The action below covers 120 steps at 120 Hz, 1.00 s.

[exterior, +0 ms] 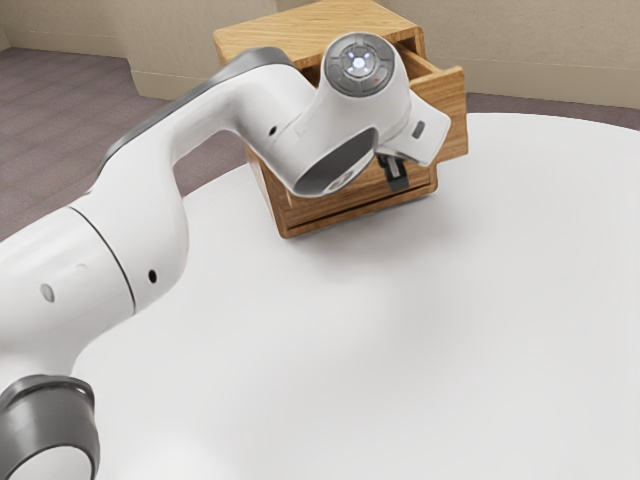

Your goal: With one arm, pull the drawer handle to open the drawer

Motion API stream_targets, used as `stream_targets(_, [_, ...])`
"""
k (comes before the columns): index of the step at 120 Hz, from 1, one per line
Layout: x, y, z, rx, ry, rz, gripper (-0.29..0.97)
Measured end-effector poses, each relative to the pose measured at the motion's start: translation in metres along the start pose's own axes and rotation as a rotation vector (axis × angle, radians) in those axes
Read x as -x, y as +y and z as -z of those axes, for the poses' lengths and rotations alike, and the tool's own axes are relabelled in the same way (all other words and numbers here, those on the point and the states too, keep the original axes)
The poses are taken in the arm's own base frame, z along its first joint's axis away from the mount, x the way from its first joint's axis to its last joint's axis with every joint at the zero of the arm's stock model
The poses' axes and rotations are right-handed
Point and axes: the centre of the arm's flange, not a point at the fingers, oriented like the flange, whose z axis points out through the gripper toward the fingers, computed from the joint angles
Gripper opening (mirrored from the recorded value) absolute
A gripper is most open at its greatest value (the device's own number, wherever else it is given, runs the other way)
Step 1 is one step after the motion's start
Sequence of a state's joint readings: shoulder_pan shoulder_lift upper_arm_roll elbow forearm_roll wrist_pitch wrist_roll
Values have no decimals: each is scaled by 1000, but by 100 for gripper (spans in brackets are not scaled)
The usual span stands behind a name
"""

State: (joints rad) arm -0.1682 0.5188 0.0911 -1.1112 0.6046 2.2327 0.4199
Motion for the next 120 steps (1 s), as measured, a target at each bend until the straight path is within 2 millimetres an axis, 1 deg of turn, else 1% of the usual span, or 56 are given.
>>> stream_targets(10, [0,4,10,-3,-6,12,67])
stream_targets(22, [-2,8,20,0,-3,28,64])
stream_targets(38, [-6,16,27,-3,-6,43,66])
stream_targets(50, [-17,28,36,-1,3,46,65])
stream_targets(56, [-20,31,39,1,4,52,74])
stream_targets(59, [-23,34,41,2,6,52,68])
stream_targets(72, [-32,43,54,-4,10,55,68])
stream_targets(78, [-40,49,69,-16,22,45,68])
stream_targets(90, [-65,74,104,-38,54,4,68])
stream_targets(96, [-72,79,126,-24,72,12,68])
stream_targets(102, [-73,87,145,61,77,59,68])
stream_targets(107, [-67,88,150,182,51,131,68])
stream_targets(110, [-66,94,157,252,37,159,68])
stream_targets(117, [-72,121,191,409,21,172,68])
stream_targets(120, [-71,126,207,453,14,176,68])
